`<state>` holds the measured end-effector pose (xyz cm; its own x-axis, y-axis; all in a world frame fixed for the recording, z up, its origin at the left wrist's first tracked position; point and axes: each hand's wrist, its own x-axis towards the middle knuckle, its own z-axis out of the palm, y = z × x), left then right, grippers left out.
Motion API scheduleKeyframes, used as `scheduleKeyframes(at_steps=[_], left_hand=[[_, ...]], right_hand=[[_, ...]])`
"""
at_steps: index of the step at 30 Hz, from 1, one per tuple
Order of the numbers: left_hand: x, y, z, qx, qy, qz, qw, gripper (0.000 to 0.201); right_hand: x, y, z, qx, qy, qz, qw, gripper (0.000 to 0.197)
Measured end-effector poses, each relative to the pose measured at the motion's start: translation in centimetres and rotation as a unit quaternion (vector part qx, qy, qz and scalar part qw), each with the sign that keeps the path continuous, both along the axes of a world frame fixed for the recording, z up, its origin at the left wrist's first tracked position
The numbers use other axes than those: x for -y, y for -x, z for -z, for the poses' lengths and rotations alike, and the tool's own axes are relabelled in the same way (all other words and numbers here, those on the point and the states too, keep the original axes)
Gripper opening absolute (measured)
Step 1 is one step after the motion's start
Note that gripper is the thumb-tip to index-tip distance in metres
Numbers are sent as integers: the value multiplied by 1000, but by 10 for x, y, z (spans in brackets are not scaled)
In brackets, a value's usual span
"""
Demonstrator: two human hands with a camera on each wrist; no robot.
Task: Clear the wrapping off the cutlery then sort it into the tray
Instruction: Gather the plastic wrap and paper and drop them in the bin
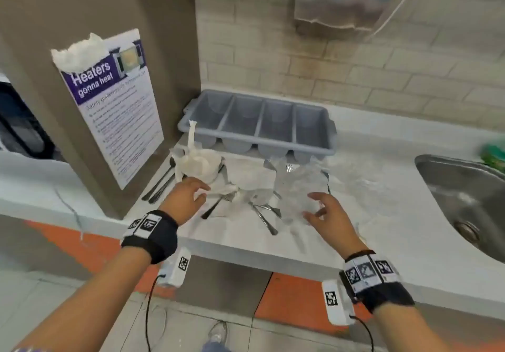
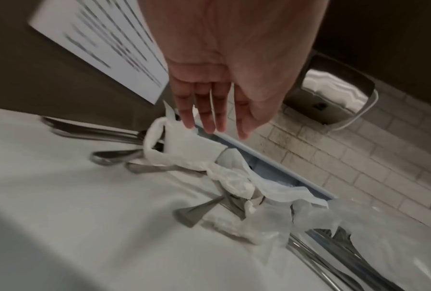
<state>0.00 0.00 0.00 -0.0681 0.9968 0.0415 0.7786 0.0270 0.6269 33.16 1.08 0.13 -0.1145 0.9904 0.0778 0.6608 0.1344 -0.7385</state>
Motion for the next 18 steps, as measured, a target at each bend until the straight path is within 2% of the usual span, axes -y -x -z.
scheduleKeyframes(at_steps=[3, 6, 8, 10, 13, 15, 18], left_hand=[[-39, -9, 4, -11, 7, 36, 999, 31], [-69, -28, 6, 1, 25, 83, 996, 45], [-87, -39, 7, -20, 41, 125, 991, 58], [-102, -51, 10, -59, 49, 167, 983, 75], [-117, -64, 20, -95, 100, 219, 966, 101], [-124, -68, 29, -122, 127, 240, 955, 109], [-128, -70, 37, -116, 121, 230, 959, 98]], right_hand=[[-35, 18, 10, 65, 14, 26, 997, 81], [-60, 35, 23, 132, 82, 60, 986, 99], [-74, 40, 31, 158, 112, 72, 978, 94], [-84, 45, 39, 181, 129, 77, 972, 71], [-90, 48, 39, 146, 128, 109, 975, 42], [-87, 44, 31, 83, 90, 169, 978, 39], [-70, 29, 6, -54, 15, 257, 965, 37]])
